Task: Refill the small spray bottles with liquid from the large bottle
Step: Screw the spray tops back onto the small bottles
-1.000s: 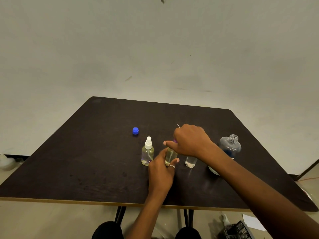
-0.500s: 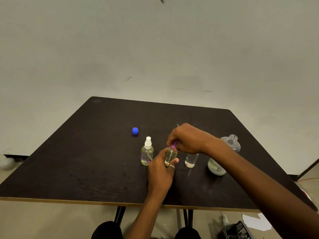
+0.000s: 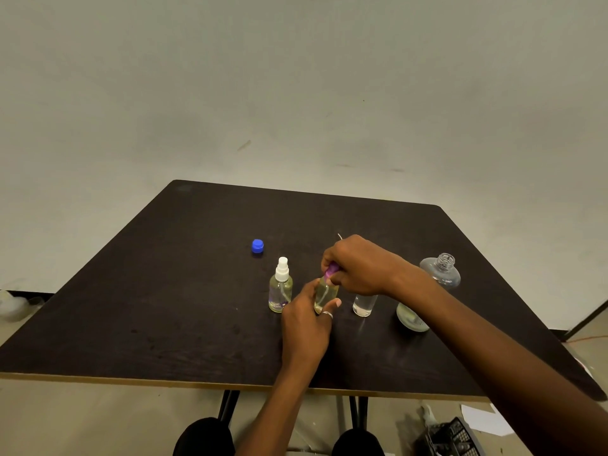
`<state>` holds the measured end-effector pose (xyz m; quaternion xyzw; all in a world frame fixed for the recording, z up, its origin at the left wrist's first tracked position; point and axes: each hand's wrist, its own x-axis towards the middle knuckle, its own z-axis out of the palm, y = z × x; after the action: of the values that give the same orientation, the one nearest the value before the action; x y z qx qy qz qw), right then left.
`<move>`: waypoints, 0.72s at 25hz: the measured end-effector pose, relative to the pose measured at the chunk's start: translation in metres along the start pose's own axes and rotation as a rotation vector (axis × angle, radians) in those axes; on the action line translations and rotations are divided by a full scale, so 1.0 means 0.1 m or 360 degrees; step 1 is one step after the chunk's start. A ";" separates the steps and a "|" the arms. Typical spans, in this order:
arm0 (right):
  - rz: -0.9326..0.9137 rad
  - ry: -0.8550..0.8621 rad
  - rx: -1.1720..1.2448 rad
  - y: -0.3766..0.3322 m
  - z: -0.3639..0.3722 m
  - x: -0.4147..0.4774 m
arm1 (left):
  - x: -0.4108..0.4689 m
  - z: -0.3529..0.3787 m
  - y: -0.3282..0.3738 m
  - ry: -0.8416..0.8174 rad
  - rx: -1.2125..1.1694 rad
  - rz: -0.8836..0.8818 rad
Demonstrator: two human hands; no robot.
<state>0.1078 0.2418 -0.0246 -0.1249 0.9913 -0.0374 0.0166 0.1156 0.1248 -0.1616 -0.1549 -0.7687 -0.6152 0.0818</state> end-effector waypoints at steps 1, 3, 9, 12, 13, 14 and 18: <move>0.0018 0.0017 -0.0008 -0.01 0.02 -0.01 | 0.00 0.00 -0.01 -0.0004 -0.0004 -0.0004; 0.0052 0.0066 -0.0038 -0.01 0.07 -0.02 | 0.00 0.00 -0.01 -0.0006 -0.0009 -0.0005; 0.0222 0.0250 -0.0090 -0.06 0.23 -0.08 | 0.00 -0.01 0.00 -0.0029 0.0052 -0.0011; 0.0351 0.0379 -0.0088 -0.14 0.32 -0.08 | 0.01 0.01 -0.06 0.0003 0.0043 0.0011; 0.0398 0.0417 -0.0087 -0.17 0.34 -0.08 | 0.02 0.02 -0.08 0.0023 0.0046 0.0004; 0.0434 0.0451 -0.0088 -0.20 0.37 -0.08 | 0.02 0.04 -0.09 0.0044 0.0055 -0.0009; 0.0567 0.0568 -0.0027 -0.32 0.40 -0.10 | 0.02 0.07 -0.12 0.0106 0.0072 -0.0022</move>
<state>0.1267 0.2107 -0.0619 0.0602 0.9852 -0.0469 -0.1534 0.1098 0.1295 -0.1731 -0.1271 -0.7803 -0.6030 0.1066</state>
